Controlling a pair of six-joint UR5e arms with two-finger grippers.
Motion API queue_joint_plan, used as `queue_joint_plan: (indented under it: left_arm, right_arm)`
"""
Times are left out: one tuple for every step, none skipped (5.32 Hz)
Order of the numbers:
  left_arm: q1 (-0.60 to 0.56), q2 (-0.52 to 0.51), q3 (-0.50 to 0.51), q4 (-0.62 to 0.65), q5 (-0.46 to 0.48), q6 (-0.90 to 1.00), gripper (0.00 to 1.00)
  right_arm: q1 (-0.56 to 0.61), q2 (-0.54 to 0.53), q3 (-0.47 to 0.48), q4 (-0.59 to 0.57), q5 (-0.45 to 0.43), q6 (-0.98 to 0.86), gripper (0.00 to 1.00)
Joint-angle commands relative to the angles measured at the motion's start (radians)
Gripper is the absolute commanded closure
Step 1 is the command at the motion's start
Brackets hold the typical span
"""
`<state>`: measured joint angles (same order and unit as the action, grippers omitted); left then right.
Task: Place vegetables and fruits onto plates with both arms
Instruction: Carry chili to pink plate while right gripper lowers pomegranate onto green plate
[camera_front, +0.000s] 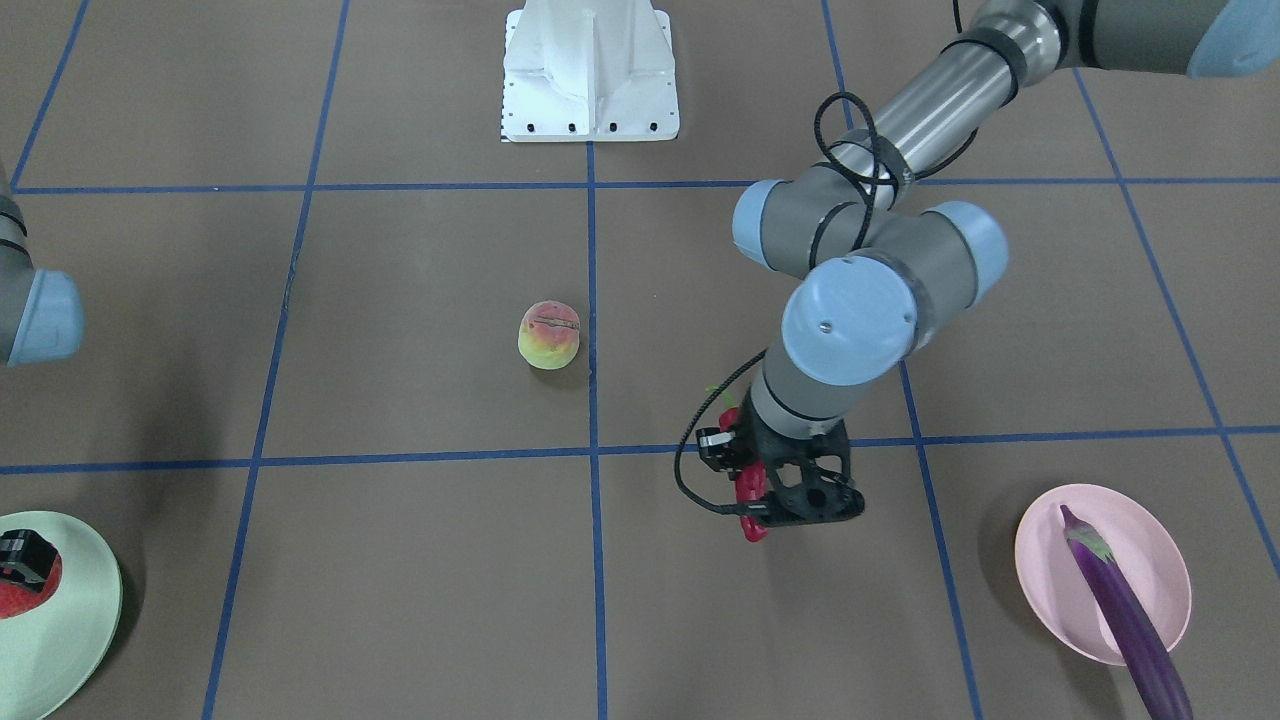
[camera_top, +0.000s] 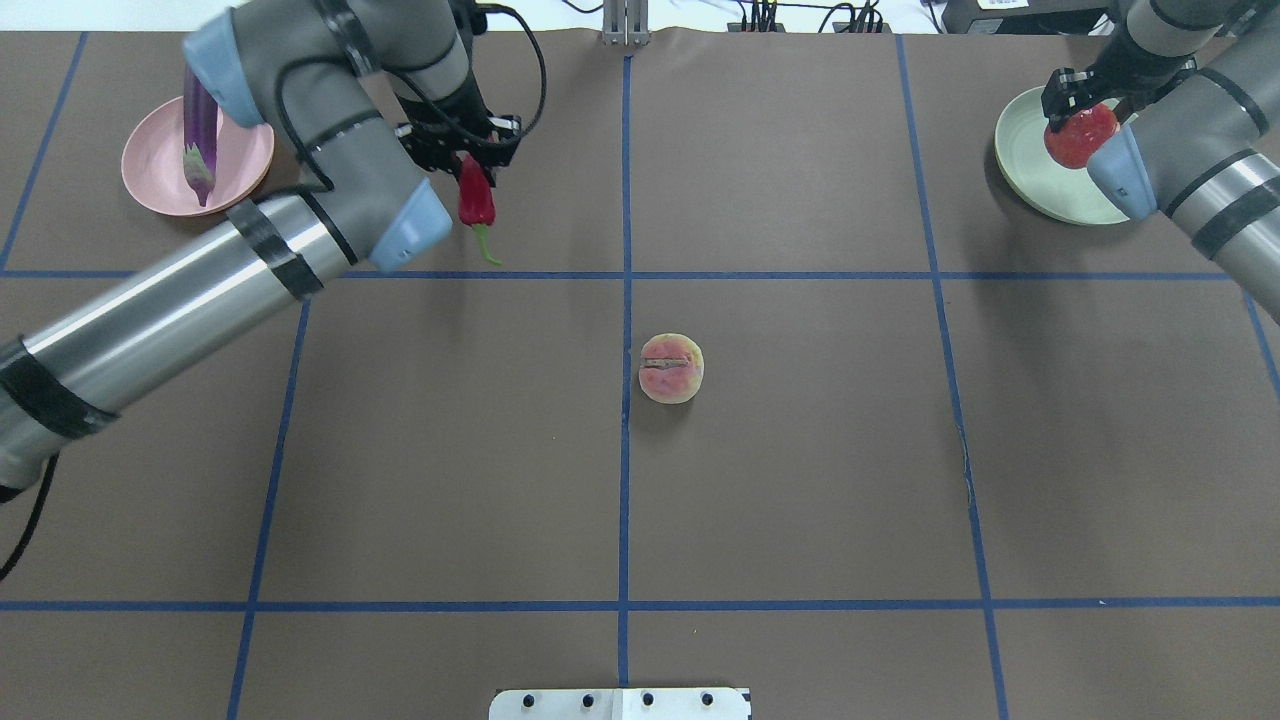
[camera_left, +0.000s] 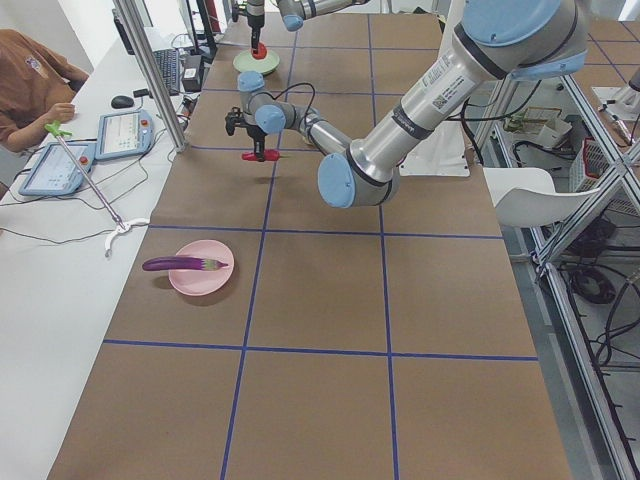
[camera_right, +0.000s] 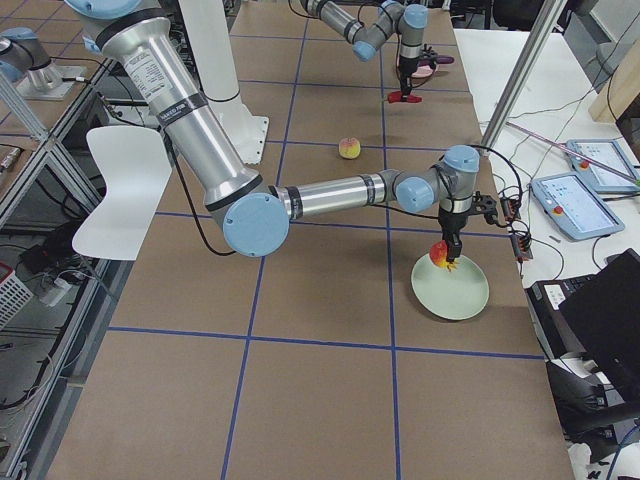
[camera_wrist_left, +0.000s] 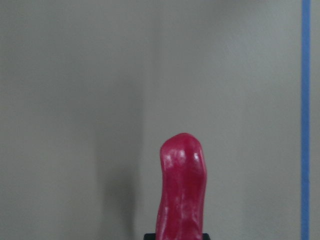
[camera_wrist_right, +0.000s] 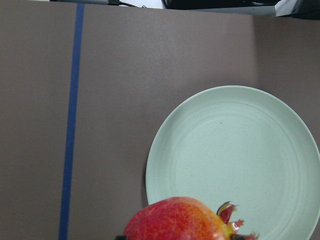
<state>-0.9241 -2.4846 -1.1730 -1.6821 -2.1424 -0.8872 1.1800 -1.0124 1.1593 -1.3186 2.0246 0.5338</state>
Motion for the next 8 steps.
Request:
queue_joint_plan:
  left_arm:
    - [-0.178, 0.004, -0.002, 0.157, -0.025, 0.31, 1.0]
    - [-0.252, 0.009, -0.001, 0.218, -0.024, 0.447, 1.0]
    - [-0.286, 0.035, 0.01, 0.219, -0.008, 0.524, 1.0]
    - [-0.288, 0.052, 0.047, 0.201, -0.008, 0.534, 1.0]
    - [-0.263, 0.067, 0.112, 0.124, 0.025, 0.519, 1.0]
    - [-0.227, 0.069, 0.18, 0.048, 0.08, 0.487, 1.0]
    - [-0.195, 0.069, 0.235, -0.024, 0.141, 0.45, 1.0]
    - [-0.176, 0.069, 0.309, -0.112, 0.183, 0.42, 1.0]
  right_arm:
    - [-0.031, -0.003, -0.044, 0.004, -0.056, -0.005, 0.96]
    - [-0.052, 0.0, -0.044, 0.006, -0.056, -0.003, 0.02]
    - [-0.069, -0.002, -0.043, 0.06, -0.046, 0.006, 0.0]
    - [-0.065, 0.011, -0.011, 0.061, 0.035, 0.02, 0.0]
    - [-0.05, 0.011, 0.066, 0.024, 0.137, 0.059, 0.0]
    - [-0.051, 0.014, 0.188, -0.107, 0.161, 0.092, 0.0]
    - [-0.056, 0.027, 0.307, -0.24, 0.163, 0.135, 0.0]
    - [-0.084, 0.031, 0.398, -0.299, 0.163, 0.22, 0.0]
